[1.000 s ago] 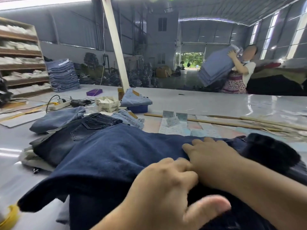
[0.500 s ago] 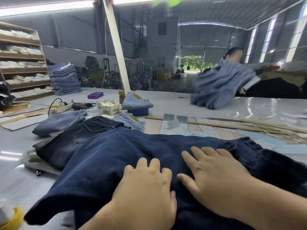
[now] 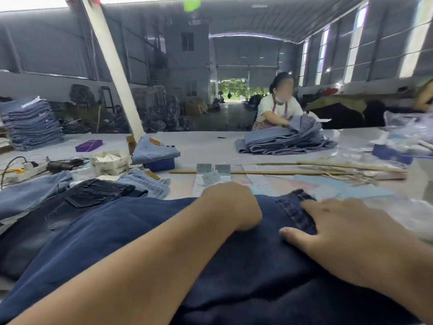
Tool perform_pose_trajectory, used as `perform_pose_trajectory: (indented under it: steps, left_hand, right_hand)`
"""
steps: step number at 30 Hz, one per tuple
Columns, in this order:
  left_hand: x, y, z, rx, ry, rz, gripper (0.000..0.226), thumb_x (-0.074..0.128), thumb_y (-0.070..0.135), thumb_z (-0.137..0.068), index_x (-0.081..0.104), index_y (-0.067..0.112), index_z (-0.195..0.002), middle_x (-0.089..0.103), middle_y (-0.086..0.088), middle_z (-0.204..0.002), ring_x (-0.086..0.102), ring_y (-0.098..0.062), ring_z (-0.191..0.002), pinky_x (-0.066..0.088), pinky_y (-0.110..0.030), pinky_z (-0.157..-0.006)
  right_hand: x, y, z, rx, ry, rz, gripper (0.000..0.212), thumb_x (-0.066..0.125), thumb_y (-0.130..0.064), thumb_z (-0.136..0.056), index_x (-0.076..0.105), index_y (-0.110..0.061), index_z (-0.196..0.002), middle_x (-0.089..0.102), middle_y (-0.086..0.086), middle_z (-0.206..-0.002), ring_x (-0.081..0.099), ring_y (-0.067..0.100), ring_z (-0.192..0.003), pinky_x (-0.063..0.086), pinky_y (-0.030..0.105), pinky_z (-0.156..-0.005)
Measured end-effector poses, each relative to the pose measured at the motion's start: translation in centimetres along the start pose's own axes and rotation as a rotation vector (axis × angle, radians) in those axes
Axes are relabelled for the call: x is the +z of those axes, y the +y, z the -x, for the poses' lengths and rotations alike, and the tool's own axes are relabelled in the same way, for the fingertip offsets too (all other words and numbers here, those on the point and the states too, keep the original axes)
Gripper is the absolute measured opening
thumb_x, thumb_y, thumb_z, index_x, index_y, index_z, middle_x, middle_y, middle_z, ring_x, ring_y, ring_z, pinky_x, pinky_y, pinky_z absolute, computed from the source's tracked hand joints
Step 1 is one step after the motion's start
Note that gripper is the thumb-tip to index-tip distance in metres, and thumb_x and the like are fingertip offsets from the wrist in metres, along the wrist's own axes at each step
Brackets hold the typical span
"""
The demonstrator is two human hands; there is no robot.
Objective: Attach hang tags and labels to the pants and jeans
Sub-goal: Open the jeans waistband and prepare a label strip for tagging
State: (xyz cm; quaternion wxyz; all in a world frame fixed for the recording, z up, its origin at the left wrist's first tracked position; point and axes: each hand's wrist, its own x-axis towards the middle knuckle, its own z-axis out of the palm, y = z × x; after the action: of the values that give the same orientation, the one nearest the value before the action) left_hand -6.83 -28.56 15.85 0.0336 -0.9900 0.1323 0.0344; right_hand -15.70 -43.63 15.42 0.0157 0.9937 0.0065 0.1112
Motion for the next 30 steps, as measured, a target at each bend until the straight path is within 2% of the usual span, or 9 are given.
perform_pose_trajectory:
  steps: [6, 10, 12, 13, 16, 20, 23, 26, 30]
  left_hand:
    - [2.6, 0.5, -5.4, 0.054, -0.176, 0.306, 0.088, 0.024, 0.082, -0.081, 0.038, 0.026, -0.147, 0.034, -0.002, -0.157, 0.035, -0.028, -0.141, 0.023, -0.046, -0.115]
    - [4.0, -0.3, -7.4, 0.139, -0.167, 0.414, 0.095, 0.024, 0.092, -0.07, 0.053, 0.03, -0.135, 0.048, 0.004, -0.147, 0.045, -0.02, -0.132, 0.028, -0.044, -0.113]
    - [4.4, -0.7, -7.8, 0.165, -0.108, 0.423, 0.086, 0.027, 0.093, -0.07, 0.062, 0.03, -0.116, 0.06, 0.006, -0.129, 0.055, -0.014, -0.112, 0.038, -0.038, -0.1]
    - [4.5, -0.8, -7.8, 0.173, -0.083, 0.435, 0.081, 0.028, 0.093, -0.069, 0.063, 0.029, -0.105, 0.062, 0.007, -0.118, 0.056, -0.011, -0.103, 0.04, -0.036, -0.092]
    - [4.7, -0.9, -7.8, 0.198, -0.025, 0.476, 0.074, 0.033, 0.091, -0.071, 0.061, 0.025, -0.091, 0.063, 0.009, -0.097, 0.057, -0.01, -0.089, 0.042, -0.033, -0.082]
    - [4.5, -1.0, -7.3, 0.299, 0.139, 0.505, 0.073, 0.038, 0.09, -0.072, 0.057, 0.02, -0.08, 0.062, 0.007, -0.078, 0.055, -0.009, -0.073, 0.041, -0.031, -0.07]
    - [4.4, -1.2, -6.5, 0.41, 0.323, 0.643, 0.069, 0.04, 0.085, -0.071, 0.053, 0.018, -0.073, 0.057, 0.008, -0.065, 0.046, -0.002, -0.058, 0.036, -0.024, -0.058]
    - [5.0, -1.4, -5.7, 0.453, 0.391, 0.693, 0.058, 0.042, 0.08, -0.075, 0.052, 0.022, -0.074, 0.058, 0.011, -0.065, 0.048, -0.001, -0.059, 0.037, -0.022, -0.057]
    - [5.2, -0.7, -5.6, 0.375, 0.192, 0.42, 0.063, 0.033, 0.086, -0.078, 0.052, 0.029, -0.095, 0.062, 0.009, -0.092, 0.056, -0.009, -0.084, 0.047, -0.034, -0.079]
  right_hand:
    - [2.0, 3.0, 4.0, 0.288, 0.125, -0.381, 0.091, 0.014, -0.091, -0.055, 0.032, -0.047, -0.133, 0.046, -0.016, -0.136, 0.046, 0.012, -0.121, 0.037, 0.032, -0.102]
    - [2.9, 3.9, 4.6, 0.379, 0.169, -0.4, 0.112, 0.002, -0.091, -0.043, 0.023, -0.046, -0.143, 0.037, -0.021, -0.143, 0.033, 0.007, -0.13, 0.033, 0.032, -0.107]
    - [3.7, 3.5, 4.7, 0.305, 0.302, -0.447, 0.094, 0.011, -0.093, -0.062, 0.042, -0.042, -0.134, 0.048, -0.019, -0.127, 0.039, 0.009, -0.121, 0.039, 0.031, -0.095]
    - [4.1, 3.2, 4.7, 0.257, 0.389, -0.495, 0.079, 0.028, -0.087, -0.07, 0.056, -0.037, -0.124, 0.056, -0.017, -0.112, 0.047, 0.012, -0.11, 0.041, 0.031, -0.084]
    - [4.3, 2.8, 4.8, 0.166, 0.666, -0.557, 0.043, 0.072, -0.043, -0.06, 0.073, -0.02, -0.096, 0.06, -0.019, -0.082, 0.06, 0.019, -0.078, 0.04, 0.015, -0.064]
    - [3.7, 2.1, 5.0, 0.042, 0.825, -0.477, 0.03, 0.077, -0.023, -0.059, 0.076, -0.015, -0.087, 0.064, -0.009, -0.076, 0.053, 0.013, -0.075, 0.041, 0.008, -0.077]
    - [2.9, 1.6, 5.8, -0.078, 0.927, -0.363, 0.012, 0.075, -0.023, -0.07, 0.075, -0.022, -0.082, 0.063, -0.009, -0.073, 0.049, 0.017, -0.074, 0.044, 0.023, -0.074]
    - [3.2, 1.5, 6.3, -0.079, 0.878, -0.369, 0.011, 0.064, -0.029, -0.074, 0.073, -0.026, -0.08, 0.061, -0.01, -0.072, 0.049, 0.019, -0.073, 0.042, 0.027, -0.071]
    - [4.6, 2.0, 6.5, 0.19, 0.597, -0.434, 0.046, 0.049, -0.05, -0.065, 0.073, -0.019, -0.088, 0.05, -0.009, -0.066, 0.062, 0.027, -0.06, 0.038, 0.023, -0.052]
